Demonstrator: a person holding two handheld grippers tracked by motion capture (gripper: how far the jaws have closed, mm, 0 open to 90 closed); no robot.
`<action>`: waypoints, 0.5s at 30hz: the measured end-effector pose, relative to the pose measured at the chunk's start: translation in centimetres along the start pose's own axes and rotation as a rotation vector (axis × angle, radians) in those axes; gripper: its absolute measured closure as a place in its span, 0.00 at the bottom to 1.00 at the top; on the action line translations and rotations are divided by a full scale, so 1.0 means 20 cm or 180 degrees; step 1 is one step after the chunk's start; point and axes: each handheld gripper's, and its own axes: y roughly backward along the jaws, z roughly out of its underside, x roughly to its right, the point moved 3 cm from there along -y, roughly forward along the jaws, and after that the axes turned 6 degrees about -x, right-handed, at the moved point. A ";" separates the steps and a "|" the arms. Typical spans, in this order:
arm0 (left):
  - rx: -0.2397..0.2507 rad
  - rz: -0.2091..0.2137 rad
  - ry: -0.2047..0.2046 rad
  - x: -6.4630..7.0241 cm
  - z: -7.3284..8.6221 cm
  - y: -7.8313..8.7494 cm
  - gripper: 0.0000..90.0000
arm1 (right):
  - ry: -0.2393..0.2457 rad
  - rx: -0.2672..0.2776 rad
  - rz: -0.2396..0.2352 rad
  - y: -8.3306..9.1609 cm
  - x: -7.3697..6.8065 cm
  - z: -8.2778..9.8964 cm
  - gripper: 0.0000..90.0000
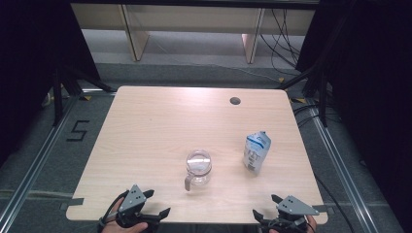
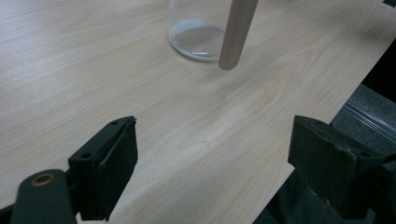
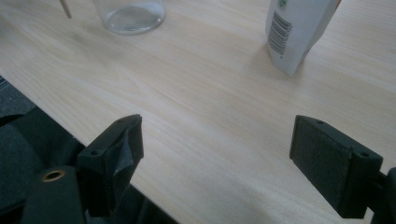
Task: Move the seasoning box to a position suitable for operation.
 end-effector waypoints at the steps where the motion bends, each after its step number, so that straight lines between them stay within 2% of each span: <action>1: -0.0004 0.0011 0.0068 0.01 0.00 0.00 0.17 | -0.0016 0.0022 0.0000 0.00 0.00 0.00 0.20; 6: -0.0033 -0.0018 0.0006 0.01 0.00 0.00 0.17 | -0.0079 0.0058 0.0026 0.00 0.01 0.00 0.20; 7: -0.0092 -0.0058 -0.0056 0.00 0.00 0.00 0.17 | -0.0074 0.0052 0.0075 0.00 0.02 0.00 0.21; 8: -0.0013 -0.0015 -0.0006 0.01 0.00 -0.01 0.17 | -0.0057 0.0045 0.0029 0.01 0.02 0.00 0.21; 9: -0.0006 -0.0013 -0.0035 0.01 0.00 -0.01 0.17 | -0.0098 0.0070 0.0013 0.01 0.02 0.00 0.21; 10: 0.0000 -0.0019 -0.0037 0.01 -0.01 -0.01 0.17 | -0.0205 0.0048 0.0011 0.01 0.01 0.00 0.21; 11: 0.0001 -0.0020 -0.0041 0.01 -0.01 -0.01 0.17 | -0.0077 0.0074 0.0063 0.00 0.03 0.00 0.21; 15: -0.0001 -0.0071 -0.0038 0.01 -0.02 -0.01 0.17 | -0.0069 0.0069 -0.0030 0.00 0.02 0.00 0.22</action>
